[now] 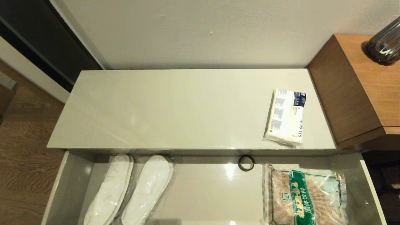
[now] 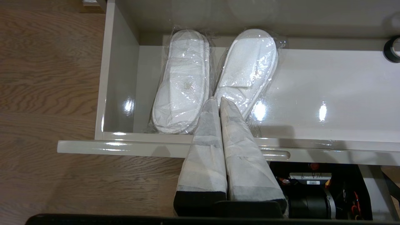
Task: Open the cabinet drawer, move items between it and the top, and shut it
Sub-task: Pick up the tissue on the table
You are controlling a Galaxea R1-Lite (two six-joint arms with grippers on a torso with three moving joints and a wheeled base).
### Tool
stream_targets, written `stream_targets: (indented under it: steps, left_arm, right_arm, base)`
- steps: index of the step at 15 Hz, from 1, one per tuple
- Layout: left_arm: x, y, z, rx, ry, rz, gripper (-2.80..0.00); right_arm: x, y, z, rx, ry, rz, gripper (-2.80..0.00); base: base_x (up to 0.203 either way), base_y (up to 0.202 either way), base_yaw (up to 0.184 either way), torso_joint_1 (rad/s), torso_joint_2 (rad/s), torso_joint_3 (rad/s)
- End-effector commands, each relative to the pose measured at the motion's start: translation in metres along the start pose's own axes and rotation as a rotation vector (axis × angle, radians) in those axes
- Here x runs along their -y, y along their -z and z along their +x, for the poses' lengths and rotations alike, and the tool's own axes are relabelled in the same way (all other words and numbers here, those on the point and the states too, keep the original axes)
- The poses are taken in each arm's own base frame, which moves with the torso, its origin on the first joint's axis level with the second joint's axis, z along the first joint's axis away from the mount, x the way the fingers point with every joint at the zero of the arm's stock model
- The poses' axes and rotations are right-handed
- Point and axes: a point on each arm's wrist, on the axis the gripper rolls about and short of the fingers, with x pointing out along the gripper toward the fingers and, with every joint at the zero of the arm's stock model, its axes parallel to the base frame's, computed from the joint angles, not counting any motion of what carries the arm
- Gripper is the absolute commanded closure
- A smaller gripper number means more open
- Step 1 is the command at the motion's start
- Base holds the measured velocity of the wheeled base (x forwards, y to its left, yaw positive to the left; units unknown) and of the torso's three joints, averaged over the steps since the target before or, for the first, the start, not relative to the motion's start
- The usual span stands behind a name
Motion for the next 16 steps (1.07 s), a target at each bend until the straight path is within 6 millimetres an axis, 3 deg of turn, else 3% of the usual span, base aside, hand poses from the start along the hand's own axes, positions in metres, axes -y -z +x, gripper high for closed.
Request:
stream_targets:
  steps: [1, 4, 8, 12, 16]
  left_arm:
    - [0.0, 0.0, 0.0, 0.0, -0.001, 0.0, 0.0]
    - [0.0, 0.0, 0.0, 0.0, -0.001, 0.0, 0.0]
    - [0.0, 0.0, 0.0, 0.0, -0.001, 0.0, 0.0]
    - [0.0, 0.0, 0.0, 0.0, 0.0, 0.0, 0.0]
    - [0.0, 0.0, 0.0, 0.0, -0.002, 0.0, 0.0]
  right_arm:
    - [0.005, 0.021, 0.0, 0.033, 0.003, -0.052, 0.0]
    - [0.024, 0.021, 0.007, -0.009, 0.027, -0.076, 0.0]
    - [0.027, 0.018, 0.022, -0.004, 0.107, -0.078, 0.0]
    - [0.029, 0.016, 0.037, 0.074, 0.083, -0.102, 0.0]
    - [0.042, 0.034, 0.048, 0.071, 0.062, -0.253, 0.0]
  base:
    - [0.0, 0.0, 0.0, 0.0, 0.0, 0.0]
    - [0.0, 0.0, 0.0, 0.0, 0.0, 0.0]
    - [0.0, 0.0, 0.0, 0.0, 0.0, 0.0]
    - [0.0, 0.0, 0.0, 0.0, 0.0, 0.0]
    - [0.0, 0.0, 0.0, 0.0, 0.0, 0.0]
